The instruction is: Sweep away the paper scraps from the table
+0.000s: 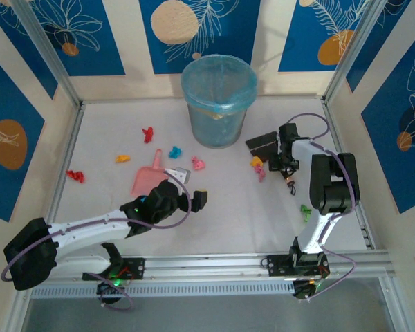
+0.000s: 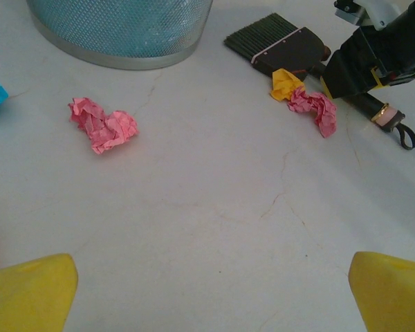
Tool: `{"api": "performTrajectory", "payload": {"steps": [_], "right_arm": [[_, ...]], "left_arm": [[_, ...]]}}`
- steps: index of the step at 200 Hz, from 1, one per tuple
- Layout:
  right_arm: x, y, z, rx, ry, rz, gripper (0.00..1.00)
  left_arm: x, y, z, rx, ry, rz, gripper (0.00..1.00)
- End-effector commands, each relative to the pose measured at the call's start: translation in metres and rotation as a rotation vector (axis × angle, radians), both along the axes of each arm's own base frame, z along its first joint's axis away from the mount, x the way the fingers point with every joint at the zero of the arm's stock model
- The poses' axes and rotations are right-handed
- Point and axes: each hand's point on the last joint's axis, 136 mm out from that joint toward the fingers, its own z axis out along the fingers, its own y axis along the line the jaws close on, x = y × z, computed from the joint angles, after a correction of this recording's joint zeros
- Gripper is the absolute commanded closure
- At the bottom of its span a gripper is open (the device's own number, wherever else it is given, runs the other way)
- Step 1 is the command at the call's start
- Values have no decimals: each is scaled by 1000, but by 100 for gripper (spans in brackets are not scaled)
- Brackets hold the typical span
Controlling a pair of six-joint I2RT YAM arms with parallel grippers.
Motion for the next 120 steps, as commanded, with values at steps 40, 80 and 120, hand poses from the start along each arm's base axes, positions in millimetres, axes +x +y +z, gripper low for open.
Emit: {"api": "performTrajectory", "payload": {"steps": [40, 80, 120], "right_arm": [[-13, 15, -10, -54, 8, -1, 59], [-27, 18, -1, -74, -5, -41, 48], [-37, 20, -13, -62, 42, -56, 50]], "left_arm": [[-3, 0, 2, -14, -3, -5, 0], [-3, -1, 2, -15, 1, -5, 0], [-4, -1, 3, -21, 4, -6, 0]]}}
